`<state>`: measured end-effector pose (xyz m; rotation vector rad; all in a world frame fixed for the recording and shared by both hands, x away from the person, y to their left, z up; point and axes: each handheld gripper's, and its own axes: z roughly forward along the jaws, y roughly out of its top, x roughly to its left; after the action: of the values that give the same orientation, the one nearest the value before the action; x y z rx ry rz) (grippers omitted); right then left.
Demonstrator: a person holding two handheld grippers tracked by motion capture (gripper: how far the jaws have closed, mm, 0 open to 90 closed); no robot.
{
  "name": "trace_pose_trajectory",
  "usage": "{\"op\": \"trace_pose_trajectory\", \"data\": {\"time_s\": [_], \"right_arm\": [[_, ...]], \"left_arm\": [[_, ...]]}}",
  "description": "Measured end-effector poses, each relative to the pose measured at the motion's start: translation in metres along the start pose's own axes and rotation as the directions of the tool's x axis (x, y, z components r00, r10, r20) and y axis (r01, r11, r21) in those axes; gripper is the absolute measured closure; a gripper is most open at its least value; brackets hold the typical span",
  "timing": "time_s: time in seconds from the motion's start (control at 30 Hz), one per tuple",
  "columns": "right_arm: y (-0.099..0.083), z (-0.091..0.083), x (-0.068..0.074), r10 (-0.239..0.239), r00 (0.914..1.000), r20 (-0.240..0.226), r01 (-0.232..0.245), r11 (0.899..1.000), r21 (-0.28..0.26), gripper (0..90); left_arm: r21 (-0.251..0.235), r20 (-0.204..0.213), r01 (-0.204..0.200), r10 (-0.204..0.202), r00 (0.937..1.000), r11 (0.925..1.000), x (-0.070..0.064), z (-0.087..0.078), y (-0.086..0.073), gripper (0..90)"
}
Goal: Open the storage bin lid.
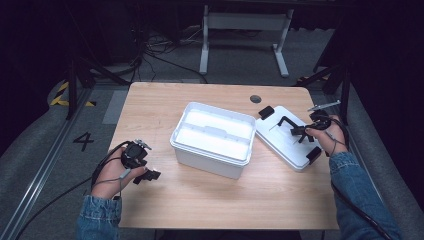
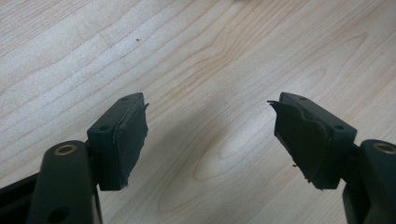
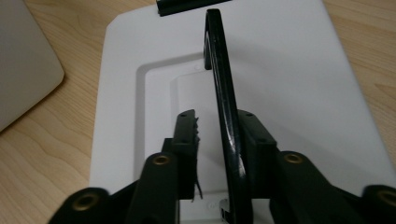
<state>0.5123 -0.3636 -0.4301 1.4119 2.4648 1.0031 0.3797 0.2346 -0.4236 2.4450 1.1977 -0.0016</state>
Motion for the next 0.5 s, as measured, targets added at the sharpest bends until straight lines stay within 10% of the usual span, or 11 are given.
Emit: {"op": "trace_pose_trajectory", "data": {"time_s": [0.13, 0.5], "right_arm": [[0.002, -0.003, 0.004, 0.031, 0.9995, -0.003, -0.031, 0.998, -0.051, 48.8], [0.01, -0.022, 0.013, -0.014, 0.9976, 0.067, 0.021, 0.995, -0.1, 43.3]], "left_arm": [[0.004, 0.005, -0.006, 0.006, 1.0, 1.0, 0.0, 0.001, 0.003, 26.2], [0.005, 0.005, -0.015, 0.015, 0.9999, 0.9999, -0.002, 0.003, 0.006, 26.1]]}}
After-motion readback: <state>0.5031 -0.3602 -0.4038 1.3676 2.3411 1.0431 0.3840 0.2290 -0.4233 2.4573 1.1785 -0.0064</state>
